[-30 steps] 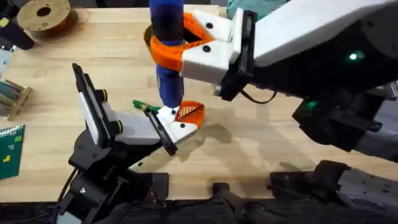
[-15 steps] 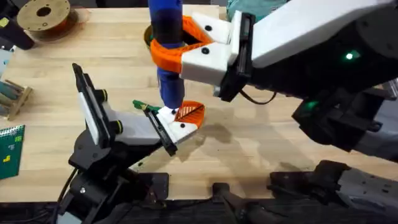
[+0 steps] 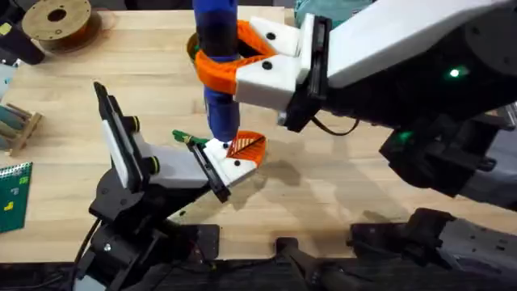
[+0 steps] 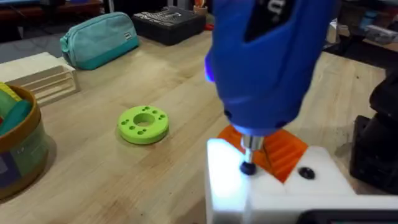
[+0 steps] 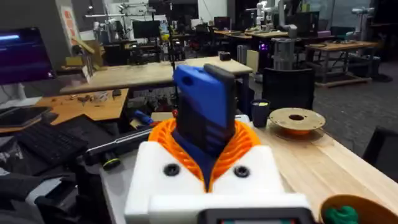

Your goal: Pick up the gripper from the table and insert it into the empty holder that is missing its gripper. Then pick up a screw, insert it into the mounting hole, and use the screwdriver to tighten it. Finally, clean up the table by picking up the vegetable and placing it into the bucket.

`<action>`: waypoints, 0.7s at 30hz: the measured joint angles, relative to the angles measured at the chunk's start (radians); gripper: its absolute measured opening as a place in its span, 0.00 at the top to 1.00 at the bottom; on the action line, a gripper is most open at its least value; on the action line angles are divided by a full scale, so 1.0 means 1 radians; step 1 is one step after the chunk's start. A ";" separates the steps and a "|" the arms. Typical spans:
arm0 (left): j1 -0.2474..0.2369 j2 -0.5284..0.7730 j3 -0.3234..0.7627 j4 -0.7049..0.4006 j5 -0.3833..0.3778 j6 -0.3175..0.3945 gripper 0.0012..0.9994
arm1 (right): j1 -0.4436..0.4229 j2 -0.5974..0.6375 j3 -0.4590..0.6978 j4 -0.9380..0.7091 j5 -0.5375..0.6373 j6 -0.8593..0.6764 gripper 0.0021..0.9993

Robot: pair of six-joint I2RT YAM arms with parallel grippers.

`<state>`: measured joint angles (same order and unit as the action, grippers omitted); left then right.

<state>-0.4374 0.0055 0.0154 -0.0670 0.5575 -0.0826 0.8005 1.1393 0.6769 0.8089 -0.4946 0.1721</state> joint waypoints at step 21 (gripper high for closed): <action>0.000 0.000 0.000 0.000 0.000 0.000 0.99 | 0.000 0.000 0.000 -0.003 0.000 0.011 0.97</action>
<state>-0.4374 0.0052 0.0154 -0.0673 0.5575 -0.0826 0.8005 1.1393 0.6769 0.8059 -0.4946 0.1833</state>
